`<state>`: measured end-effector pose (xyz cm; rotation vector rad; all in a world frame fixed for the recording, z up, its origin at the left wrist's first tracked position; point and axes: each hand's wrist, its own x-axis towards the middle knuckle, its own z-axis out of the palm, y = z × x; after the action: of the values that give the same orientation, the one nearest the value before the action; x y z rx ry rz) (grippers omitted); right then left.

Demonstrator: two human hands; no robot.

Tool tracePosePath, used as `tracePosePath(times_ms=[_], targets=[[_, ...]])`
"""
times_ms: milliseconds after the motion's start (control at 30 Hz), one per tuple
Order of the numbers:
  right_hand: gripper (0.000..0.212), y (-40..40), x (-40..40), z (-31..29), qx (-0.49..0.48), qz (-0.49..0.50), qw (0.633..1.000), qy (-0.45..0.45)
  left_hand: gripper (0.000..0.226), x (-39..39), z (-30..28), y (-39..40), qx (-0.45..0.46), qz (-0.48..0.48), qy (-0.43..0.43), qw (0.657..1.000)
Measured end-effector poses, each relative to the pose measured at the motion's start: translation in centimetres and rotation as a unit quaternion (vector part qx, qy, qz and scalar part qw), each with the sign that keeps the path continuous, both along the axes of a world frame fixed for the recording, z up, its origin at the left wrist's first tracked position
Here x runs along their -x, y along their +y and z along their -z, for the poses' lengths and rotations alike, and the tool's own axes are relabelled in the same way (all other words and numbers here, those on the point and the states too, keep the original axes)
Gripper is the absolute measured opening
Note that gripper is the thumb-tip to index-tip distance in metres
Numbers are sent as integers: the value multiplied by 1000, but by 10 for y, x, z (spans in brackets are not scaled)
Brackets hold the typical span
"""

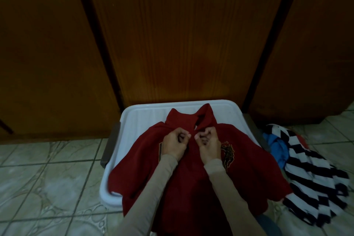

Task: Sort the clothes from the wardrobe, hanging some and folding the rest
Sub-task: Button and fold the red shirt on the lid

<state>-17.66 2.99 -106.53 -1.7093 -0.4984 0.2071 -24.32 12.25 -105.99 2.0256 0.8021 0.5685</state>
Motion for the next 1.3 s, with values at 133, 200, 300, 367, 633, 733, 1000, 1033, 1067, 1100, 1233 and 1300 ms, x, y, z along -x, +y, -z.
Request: tracePosePath(times_ms=[133,200,300,367,633,733,1000,1033,1067,1100,1233,1300], targets=[[31,-1,-2,0,-23,8,999,27,8,-1,1,0,32,9,-45,998],[36,0,-2,1,-24,17,999,18,11,-1,1,0,27,4,-43,999],[35,2,1,1,2,38,999,-21,16,-3,0,1,3,-8,-14,1000],[25,4,1,2,25,56,997,-49,17,-4,0,0,-3,-19,2,1000],[28,-2,-2,-3,271,25,948,-166,49,1,-4,-3,-150,-39,184,971],[52,-12,-7,-2,431,-14,879,-204,55,5,-2,-5,-203,-8,273,940],[54,-34,-2,-5,521,-43,829,-198,58,27,-4,-20,-213,15,325,921],[54,-35,-1,-5,520,-47,830,-197,58,29,-3,-22,-215,12,329,919],[54,-37,0,-5,518,-50,831,-196,58,31,-4,-24,-216,10,332,918],[54,-37,0,-5,516,-52,833,-195,59,33,-4,-26,-217,10,334,917],[54,-39,1,-9,499,-52,845,-188,59,34,-6,-28,-211,12,331,920],[56,-40,2,-14,471,-52,864,-169,59,35,-9,-29,-205,15,329,922]])
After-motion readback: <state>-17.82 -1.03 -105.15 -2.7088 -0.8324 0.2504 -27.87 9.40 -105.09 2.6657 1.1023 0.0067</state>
